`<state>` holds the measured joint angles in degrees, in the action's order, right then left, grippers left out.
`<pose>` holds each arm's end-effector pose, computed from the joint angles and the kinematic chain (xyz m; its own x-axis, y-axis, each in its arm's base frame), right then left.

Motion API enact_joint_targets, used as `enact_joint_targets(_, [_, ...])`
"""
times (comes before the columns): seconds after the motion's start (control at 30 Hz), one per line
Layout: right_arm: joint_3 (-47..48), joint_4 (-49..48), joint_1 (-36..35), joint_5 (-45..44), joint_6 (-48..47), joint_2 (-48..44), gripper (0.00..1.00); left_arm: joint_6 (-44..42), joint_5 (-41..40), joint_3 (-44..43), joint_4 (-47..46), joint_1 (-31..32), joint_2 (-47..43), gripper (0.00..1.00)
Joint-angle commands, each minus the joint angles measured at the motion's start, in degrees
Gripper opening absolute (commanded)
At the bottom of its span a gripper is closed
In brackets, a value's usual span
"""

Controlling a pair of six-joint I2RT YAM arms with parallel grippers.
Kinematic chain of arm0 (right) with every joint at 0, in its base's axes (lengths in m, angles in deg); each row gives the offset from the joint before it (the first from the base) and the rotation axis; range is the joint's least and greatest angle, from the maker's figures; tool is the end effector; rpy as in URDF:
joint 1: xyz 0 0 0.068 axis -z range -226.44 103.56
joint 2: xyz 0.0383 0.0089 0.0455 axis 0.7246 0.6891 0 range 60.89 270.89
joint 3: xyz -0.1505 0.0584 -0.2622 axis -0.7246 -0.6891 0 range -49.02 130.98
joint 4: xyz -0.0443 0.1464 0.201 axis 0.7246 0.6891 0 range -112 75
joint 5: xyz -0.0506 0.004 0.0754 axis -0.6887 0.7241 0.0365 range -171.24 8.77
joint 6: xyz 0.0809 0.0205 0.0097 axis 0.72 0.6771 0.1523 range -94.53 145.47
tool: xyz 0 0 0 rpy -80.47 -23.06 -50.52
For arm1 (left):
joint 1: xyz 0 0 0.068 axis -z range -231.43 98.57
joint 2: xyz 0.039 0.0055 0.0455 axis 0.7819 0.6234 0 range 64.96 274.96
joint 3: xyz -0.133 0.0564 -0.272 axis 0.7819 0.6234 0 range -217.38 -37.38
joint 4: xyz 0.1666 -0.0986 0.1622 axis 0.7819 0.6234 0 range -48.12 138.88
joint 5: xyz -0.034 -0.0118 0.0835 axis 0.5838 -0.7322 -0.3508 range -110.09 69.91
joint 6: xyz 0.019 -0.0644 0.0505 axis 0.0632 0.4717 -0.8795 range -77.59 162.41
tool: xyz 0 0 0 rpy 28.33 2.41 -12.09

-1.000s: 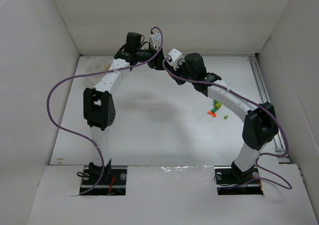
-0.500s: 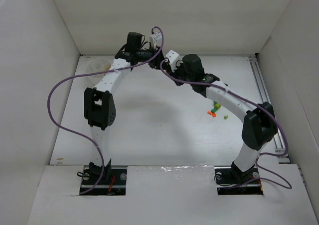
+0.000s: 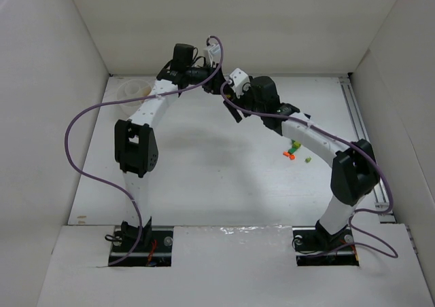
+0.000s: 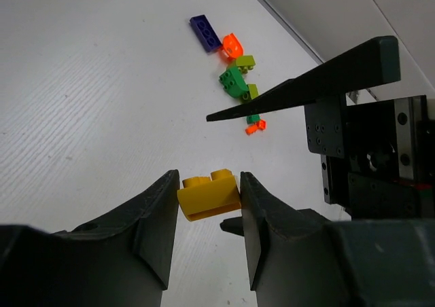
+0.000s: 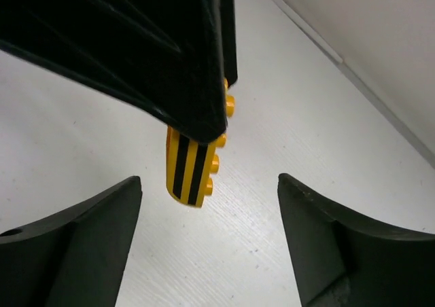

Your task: Sort the legos into containers by color

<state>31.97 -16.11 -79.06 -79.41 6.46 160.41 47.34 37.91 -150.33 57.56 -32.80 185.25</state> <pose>0.3746 0.2426 0.3305 -0.1459 -0.4798 -0.8652 -0.6459 0.7086 -0.2840 0.4695 -0.2243 0.3579 -0.4472 0.1028 -0.8885 0.8738 0.2625 -0.4094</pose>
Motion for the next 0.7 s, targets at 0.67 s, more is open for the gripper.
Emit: enact_joint_targets(0.67, [-4.62,0.79,13.81,4.06,15.04,-5.57,0.93,-6.94,-37.42,20.31,-7.43,-16.17,-21.68,0.00])
